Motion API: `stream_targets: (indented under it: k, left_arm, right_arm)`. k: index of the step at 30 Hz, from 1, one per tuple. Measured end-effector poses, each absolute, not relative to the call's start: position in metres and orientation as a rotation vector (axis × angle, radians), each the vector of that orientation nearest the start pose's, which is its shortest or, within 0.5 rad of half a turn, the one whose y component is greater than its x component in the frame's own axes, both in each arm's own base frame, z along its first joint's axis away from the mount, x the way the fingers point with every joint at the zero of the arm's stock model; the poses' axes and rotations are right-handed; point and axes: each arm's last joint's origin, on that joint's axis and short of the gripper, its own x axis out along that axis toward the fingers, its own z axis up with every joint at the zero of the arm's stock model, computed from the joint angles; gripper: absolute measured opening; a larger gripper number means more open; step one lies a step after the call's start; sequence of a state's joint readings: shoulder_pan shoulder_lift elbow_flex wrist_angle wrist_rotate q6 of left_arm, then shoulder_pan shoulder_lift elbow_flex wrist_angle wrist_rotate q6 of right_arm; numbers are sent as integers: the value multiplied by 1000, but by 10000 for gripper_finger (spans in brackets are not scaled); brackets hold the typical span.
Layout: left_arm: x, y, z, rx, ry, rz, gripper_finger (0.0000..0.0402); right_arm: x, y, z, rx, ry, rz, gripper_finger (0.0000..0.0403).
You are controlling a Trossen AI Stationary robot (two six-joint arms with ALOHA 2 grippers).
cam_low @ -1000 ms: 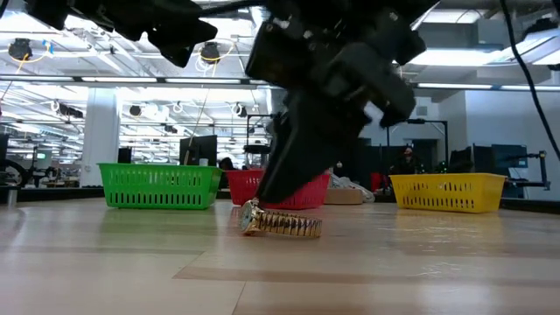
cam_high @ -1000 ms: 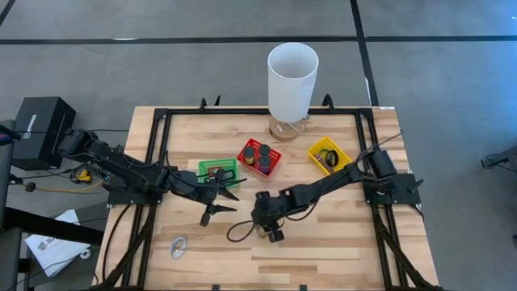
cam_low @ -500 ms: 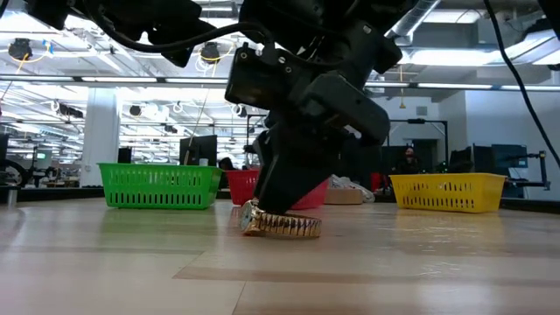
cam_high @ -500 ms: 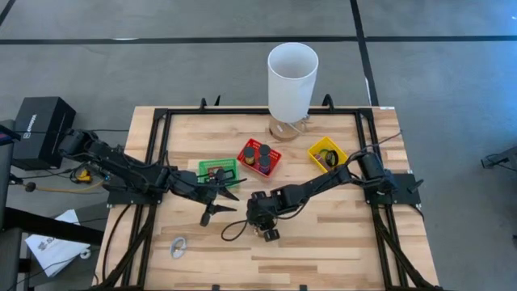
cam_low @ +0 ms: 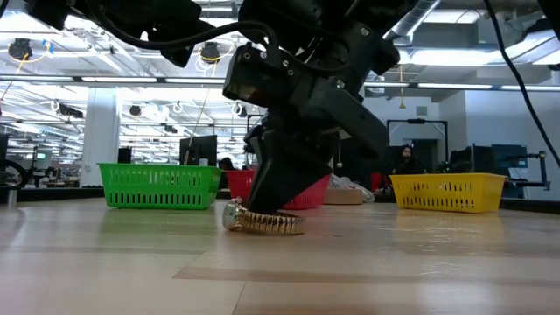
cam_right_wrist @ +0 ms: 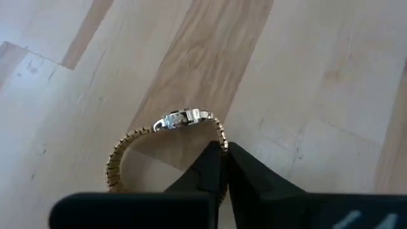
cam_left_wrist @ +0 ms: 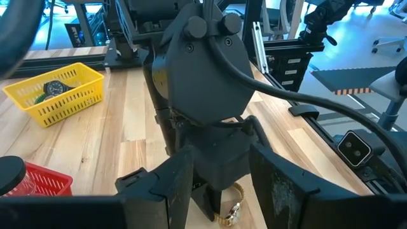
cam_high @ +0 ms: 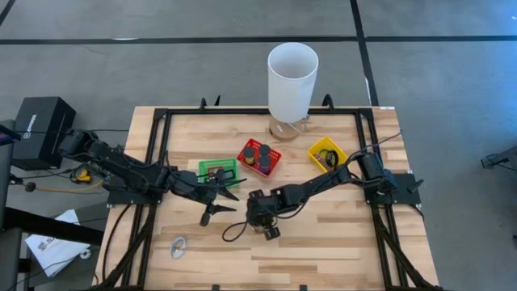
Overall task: Pick & Place Office items
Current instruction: Put the gold watch into the yellow bin
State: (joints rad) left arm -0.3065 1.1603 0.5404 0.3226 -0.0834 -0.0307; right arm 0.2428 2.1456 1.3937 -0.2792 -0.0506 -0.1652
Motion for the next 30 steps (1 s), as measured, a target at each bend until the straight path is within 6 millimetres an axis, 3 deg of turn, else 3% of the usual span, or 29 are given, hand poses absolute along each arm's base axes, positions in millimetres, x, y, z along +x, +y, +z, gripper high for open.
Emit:
stream_targets:
  k: [6,19,25,30]
  left_arm:
    - [231,-70,224,28,296,-216,149]
    - [231,-70,224,28,296,-213,149]
    - [231,-70,224,25,297,-213,149]
    - [231,-70,224,21,297,-213,149]
  right_arm:
    - [411,105,128,-274,1066,349,15]
    - [371,101,190,-439,1172,12,4]
    - [351,101,204,-467,1230,-157,9]
    - [337,97,203,-488,1261,-196,5]
